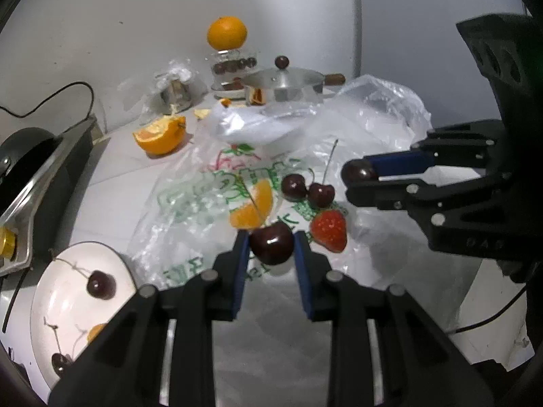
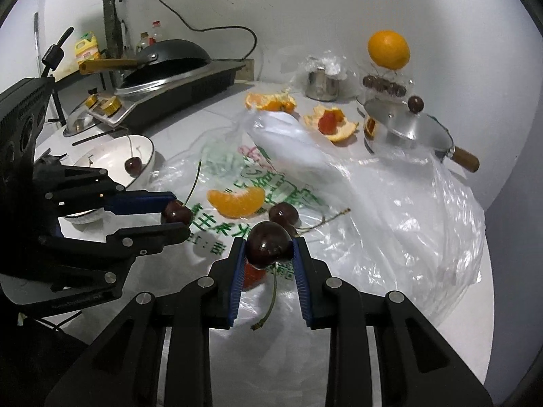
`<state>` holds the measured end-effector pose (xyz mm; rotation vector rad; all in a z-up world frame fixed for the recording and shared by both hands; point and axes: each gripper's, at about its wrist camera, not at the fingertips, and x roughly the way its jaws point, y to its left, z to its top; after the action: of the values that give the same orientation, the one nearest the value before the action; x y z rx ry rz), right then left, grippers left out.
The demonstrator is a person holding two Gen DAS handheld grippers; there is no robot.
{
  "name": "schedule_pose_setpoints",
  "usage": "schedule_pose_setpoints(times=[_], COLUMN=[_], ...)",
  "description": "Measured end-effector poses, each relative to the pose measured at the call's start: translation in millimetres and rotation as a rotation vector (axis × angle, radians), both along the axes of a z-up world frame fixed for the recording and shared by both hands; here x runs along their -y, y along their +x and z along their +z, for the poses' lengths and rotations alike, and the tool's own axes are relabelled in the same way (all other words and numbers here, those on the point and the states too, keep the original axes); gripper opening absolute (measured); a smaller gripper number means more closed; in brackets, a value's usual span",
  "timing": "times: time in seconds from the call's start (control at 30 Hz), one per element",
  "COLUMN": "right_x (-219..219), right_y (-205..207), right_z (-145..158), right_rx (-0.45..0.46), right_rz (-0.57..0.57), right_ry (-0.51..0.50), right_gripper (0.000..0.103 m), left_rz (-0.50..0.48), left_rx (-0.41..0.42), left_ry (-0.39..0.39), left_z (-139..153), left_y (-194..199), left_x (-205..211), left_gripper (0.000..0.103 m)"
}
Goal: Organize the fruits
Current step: 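Carry both held cherries from the bag over the white plate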
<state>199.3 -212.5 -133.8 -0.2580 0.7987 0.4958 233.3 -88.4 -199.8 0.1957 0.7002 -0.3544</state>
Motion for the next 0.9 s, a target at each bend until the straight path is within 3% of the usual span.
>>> schedule_pose_setpoints(times=[0.9], right_x=[-65.2], right_y=[-27.5], right_z=[30.0], right_rx=[0.062], right_rz=[0.104], right_ry=[-0.027], right_gripper=[0.029], left_rz=[0.098], left_rx=[0.073], left_ry=[-0.07], left_z=[24.2], left_y=[-47.8], left_x=[-58.1], left_gripper=[0.027])
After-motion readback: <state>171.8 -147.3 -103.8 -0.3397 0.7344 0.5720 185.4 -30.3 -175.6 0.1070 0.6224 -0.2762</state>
